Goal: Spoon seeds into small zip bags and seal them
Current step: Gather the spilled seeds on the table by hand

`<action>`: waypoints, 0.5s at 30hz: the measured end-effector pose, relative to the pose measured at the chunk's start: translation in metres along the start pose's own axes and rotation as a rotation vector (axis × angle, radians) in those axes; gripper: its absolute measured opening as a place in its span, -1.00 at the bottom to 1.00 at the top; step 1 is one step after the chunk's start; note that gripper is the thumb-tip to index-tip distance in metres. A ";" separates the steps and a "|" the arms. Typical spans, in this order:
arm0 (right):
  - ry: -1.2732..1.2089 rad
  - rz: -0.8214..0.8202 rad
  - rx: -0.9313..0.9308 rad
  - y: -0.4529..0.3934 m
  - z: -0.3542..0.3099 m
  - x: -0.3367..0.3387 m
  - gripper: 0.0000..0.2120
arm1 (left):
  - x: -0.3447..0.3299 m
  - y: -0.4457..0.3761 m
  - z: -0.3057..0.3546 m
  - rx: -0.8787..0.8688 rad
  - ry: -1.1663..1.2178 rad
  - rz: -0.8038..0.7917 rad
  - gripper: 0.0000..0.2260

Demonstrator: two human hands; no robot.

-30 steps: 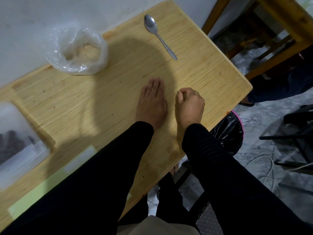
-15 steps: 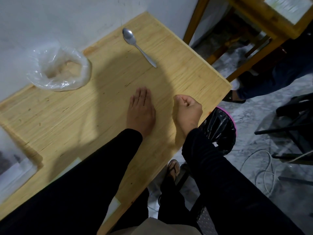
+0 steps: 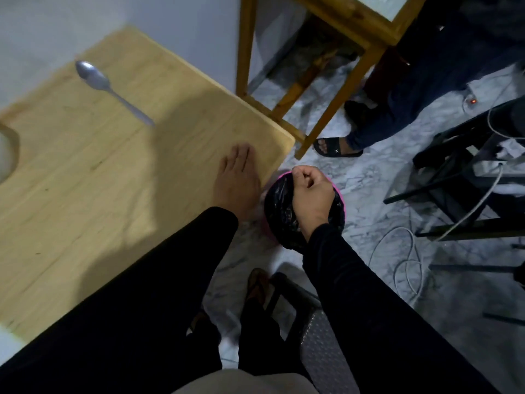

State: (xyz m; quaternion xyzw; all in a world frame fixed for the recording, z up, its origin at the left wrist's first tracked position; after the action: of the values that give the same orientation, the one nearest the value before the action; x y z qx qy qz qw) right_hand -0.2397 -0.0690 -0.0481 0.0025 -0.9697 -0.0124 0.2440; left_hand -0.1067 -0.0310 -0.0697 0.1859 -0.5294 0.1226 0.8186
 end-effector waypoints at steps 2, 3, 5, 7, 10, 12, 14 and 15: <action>0.080 0.023 0.018 -0.016 0.016 0.017 -0.90 | -0.005 -0.009 0.016 -0.002 0.018 0.030 -0.35; 0.118 0.027 0.020 -0.023 0.023 0.024 -0.88 | -0.007 -0.012 0.023 0.004 0.017 0.043 -0.33; 0.166 0.030 0.022 -0.034 0.033 0.038 -0.87 | -0.012 -0.018 0.033 0.033 -0.009 0.049 -0.30; 0.212 0.018 0.045 -0.042 0.044 0.048 -0.86 | -0.016 -0.020 0.038 0.060 -0.024 0.067 -0.30; 0.270 -0.027 0.062 -0.051 0.057 0.057 -0.79 | -0.019 -0.021 0.040 0.076 -0.025 0.111 -0.35; 0.312 -0.082 0.067 -0.053 0.062 0.060 -0.75 | -0.020 -0.020 0.040 0.078 -0.014 0.118 -0.37; 0.372 -0.169 0.093 -0.054 0.065 0.061 -0.71 | -0.020 -0.020 0.041 0.080 0.004 0.127 -0.39; 0.403 -0.211 0.114 -0.053 0.065 0.060 -0.69 | -0.019 -0.020 0.042 0.086 0.006 0.126 -0.40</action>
State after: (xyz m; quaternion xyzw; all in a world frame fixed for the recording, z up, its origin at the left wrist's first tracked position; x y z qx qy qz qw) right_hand -0.3234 -0.1209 -0.0787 0.1200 -0.8948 0.0176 0.4296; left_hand -0.1411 -0.0674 -0.0748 0.1868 -0.5319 0.1972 0.8021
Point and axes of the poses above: each hand's wrist, its own y-axis away from the middle knuckle, its own x-axis out of the back of the hand, z = x × y, the point moved 1 cm from there along -y, towards the middle knuckle, and after that the axes turned 11 degrees about x, right-handed, at the moved point
